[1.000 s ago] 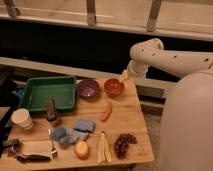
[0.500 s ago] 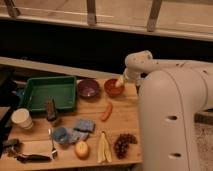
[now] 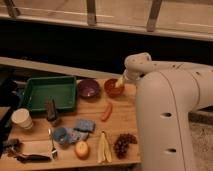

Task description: Stack bowls on top of each other

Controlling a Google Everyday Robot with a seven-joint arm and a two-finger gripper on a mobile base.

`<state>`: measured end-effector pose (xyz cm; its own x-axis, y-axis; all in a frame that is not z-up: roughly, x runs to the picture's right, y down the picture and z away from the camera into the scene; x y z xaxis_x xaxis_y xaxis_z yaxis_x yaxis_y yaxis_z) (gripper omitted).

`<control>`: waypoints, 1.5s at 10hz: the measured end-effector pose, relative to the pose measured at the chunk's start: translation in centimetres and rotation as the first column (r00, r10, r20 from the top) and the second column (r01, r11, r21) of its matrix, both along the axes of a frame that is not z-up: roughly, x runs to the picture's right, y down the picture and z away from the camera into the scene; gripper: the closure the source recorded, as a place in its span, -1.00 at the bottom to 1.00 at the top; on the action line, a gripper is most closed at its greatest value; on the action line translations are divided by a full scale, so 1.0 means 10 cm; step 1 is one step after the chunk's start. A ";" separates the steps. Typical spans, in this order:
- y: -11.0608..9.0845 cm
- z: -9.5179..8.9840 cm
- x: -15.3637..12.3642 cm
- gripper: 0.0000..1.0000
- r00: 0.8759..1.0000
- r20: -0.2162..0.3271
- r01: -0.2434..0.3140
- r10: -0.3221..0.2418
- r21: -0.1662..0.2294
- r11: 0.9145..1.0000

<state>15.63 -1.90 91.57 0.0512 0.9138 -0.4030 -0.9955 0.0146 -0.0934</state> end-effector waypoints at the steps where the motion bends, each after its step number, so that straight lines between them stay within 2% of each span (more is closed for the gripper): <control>1: 0.03 0.00 -0.05 -0.60 1.000 0.009 0.003 -0.003 -0.002 1.000; 4: 0.07 0.16 -0.11 -0.60 0.999 0.051 -0.018 0.019 -0.024 1.000; 6: 0.01 0.40 -0.08 -0.60 0.996 0.071 -0.045 0.048 -0.043 0.998; 8: 0.01 0.55 -0.13 -0.56 0.994 0.081 -0.063 0.068 -0.061 0.996; 10: 0.09 0.71 -0.15 -0.20 0.992 0.088 -0.085 0.092 -0.087 0.993; 11: 0.10 0.71 -0.15 -0.04 0.991 0.094 -0.088 0.097 -0.091 0.992; 12: 0.14 0.71 -0.17 0.20 0.990 0.105 -0.089 0.099 -0.102 0.991; 13: 0.17 0.69 -0.17 0.37 0.988 0.113 -0.089 0.101 -0.106 0.990; 15: 0.17 0.55 -0.18 0.80 0.982 0.149 -0.100 0.114 -0.104 0.990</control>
<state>13.83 -0.17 97.11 0.0234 0.8747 -0.4840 -0.9645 -0.1077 -0.2413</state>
